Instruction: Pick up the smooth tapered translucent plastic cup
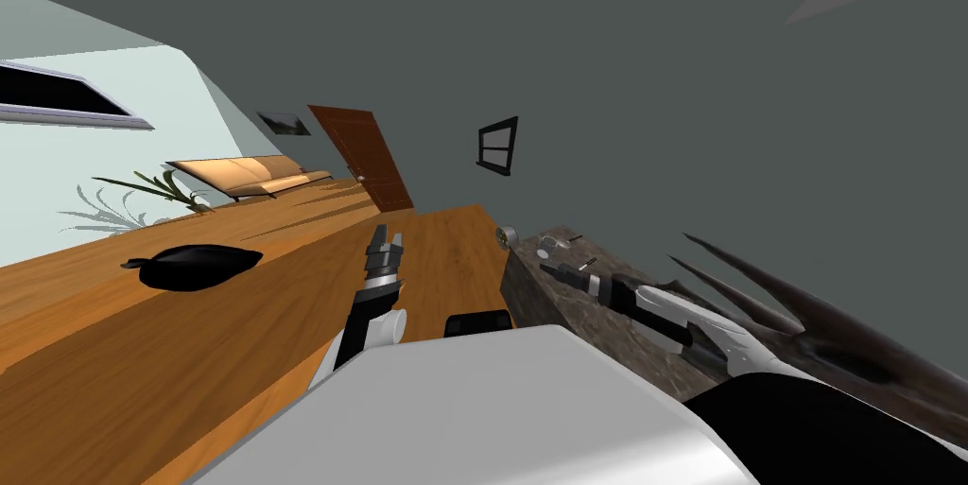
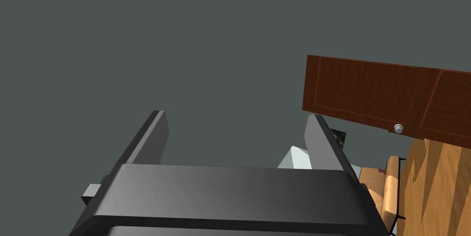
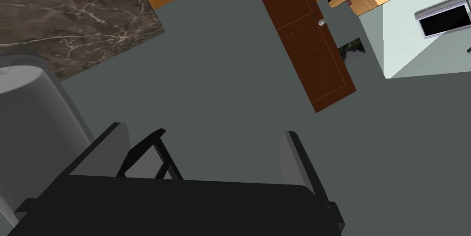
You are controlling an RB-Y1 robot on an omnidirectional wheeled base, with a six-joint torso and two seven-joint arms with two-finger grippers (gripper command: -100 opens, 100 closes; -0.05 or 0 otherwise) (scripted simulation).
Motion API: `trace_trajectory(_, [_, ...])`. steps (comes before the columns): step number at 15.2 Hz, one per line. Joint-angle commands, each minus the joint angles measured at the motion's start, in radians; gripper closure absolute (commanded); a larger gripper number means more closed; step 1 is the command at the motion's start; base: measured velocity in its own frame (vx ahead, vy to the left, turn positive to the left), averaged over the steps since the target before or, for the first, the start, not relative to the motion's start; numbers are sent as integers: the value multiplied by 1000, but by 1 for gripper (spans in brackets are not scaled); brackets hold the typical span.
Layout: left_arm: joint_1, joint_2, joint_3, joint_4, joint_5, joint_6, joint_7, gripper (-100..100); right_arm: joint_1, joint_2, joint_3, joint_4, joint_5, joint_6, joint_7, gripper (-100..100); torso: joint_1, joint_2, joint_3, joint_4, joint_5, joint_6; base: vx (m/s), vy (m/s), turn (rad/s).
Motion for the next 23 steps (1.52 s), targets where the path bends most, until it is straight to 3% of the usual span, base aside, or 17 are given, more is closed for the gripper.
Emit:
trace_trajectory(1, [0, 0, 0, 0, 0, 0, 0, 0, 5, -50, 5, 29, 22, -9, -6, -100, 0, 0, 0, 0, 0, 0, 14, -12, 79])
trace_trajectory(23, [0, 0, 0, 0, 0, 0, 0, 0, 80, -509, -2, 150, 136, -55, -37, -100, 1, 0, 0, 0, 0, 0, 12, -14, 53])
